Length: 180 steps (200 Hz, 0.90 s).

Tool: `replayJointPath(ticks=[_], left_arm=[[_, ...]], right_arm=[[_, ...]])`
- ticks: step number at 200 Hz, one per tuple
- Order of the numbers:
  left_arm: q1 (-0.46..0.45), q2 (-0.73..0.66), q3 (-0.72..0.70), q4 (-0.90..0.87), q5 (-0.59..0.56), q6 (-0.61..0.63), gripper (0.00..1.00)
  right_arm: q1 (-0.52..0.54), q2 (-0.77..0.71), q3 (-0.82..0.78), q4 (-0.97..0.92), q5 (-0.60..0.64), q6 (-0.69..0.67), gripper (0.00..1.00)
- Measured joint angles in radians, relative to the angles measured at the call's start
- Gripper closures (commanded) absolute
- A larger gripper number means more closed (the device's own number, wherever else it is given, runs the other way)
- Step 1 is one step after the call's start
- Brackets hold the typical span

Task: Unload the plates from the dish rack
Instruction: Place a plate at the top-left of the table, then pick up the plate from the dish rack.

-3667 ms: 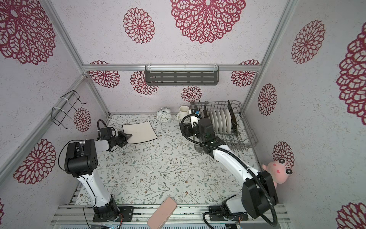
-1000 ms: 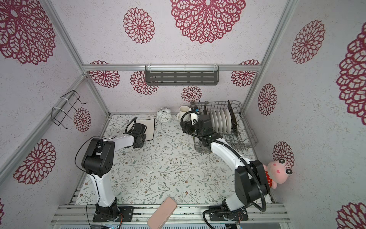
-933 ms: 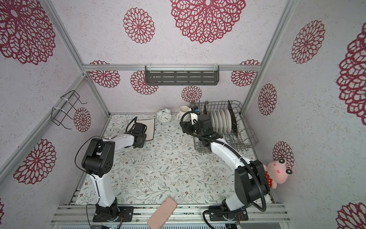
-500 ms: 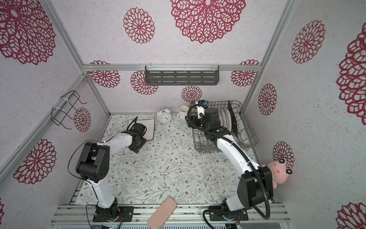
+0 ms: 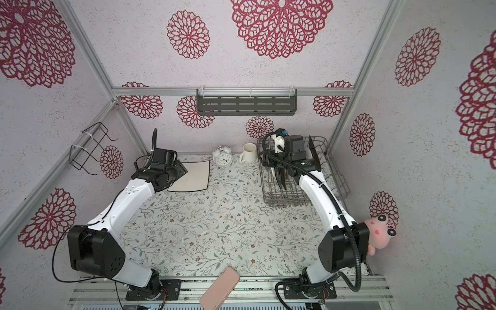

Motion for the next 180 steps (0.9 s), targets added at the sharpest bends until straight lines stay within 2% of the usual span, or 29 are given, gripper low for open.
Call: replayJointPath(ticks=[55, 131, 180], left_arm=[[0.059, -0.056, -0.074, 0.034, 0.080, 0.017, 0.23], [0.063, -0.056, -0.074, 0.078, 0.115, 0.023, 0.18], [0.063, -0.055, -0.074, 0.099, 0.119, 0.012, 0.15]], right_arm=[[0.045, -0.005, -0.126, -0.002, 0.169, -0.072, 0.31], [0.063, -0.044, -0.271, 0.101, 0.310, -0.159, 0.30], [0.062, -0.022, -0.286, 0.191, 0.339, -0.232, 0.37]])
